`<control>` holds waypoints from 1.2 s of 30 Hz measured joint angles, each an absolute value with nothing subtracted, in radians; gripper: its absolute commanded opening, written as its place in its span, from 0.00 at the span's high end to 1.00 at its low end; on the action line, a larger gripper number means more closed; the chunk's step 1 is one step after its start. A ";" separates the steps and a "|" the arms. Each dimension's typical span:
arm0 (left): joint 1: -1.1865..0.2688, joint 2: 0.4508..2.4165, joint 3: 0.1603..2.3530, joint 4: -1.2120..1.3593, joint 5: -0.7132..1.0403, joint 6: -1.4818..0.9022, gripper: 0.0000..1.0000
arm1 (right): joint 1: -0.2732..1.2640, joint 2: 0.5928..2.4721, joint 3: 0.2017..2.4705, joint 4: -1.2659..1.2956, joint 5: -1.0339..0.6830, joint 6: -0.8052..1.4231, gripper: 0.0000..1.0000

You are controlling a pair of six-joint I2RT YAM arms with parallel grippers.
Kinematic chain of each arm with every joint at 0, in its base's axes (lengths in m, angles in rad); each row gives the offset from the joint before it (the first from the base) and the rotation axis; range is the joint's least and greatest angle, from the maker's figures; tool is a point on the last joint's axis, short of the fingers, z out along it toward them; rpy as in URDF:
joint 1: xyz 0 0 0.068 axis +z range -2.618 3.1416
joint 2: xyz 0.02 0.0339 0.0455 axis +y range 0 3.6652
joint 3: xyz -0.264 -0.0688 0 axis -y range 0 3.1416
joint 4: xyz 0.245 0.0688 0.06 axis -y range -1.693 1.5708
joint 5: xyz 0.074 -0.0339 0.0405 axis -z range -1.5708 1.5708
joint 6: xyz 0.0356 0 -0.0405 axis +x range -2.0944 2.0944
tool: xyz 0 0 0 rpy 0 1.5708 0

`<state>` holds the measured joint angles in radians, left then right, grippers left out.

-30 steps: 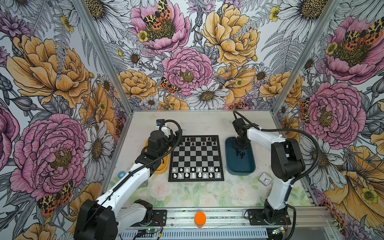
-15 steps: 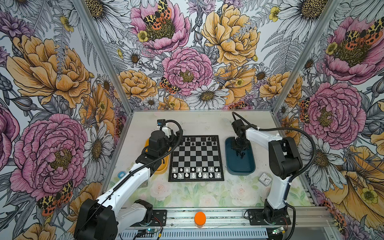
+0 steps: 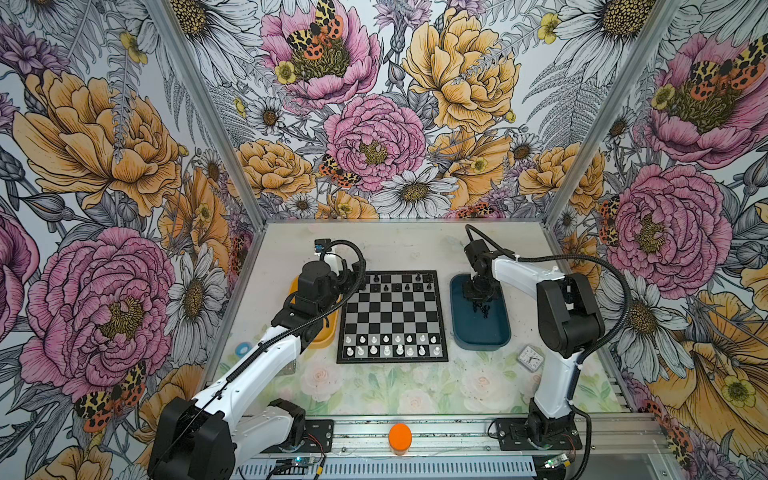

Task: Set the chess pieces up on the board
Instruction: 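Lower the right gripper into the teal tray and grasp a tall black piece, then lift the black piece high with the right gripper while the left gripper rises toward it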

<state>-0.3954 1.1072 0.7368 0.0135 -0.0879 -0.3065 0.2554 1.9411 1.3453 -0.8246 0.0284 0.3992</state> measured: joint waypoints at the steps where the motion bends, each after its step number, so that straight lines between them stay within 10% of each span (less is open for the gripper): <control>1: -0.395 1.107 0.737 0.014 -0.088 -0.307 0.06 | 0.255 1.942 1.345 -0.824 0.028 0.400 0.69; 36: -0.395 1.107 0.737 0.011 -0.088 -0.307 0.06 | 0.255 1.944 1.345 -0.817 0.028 0.419 1.00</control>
<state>-0.3954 1.1072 0.7368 0.0109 -0.0875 -0.3069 0.2554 1.9438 1.3449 -0.8173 0.0280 0.4187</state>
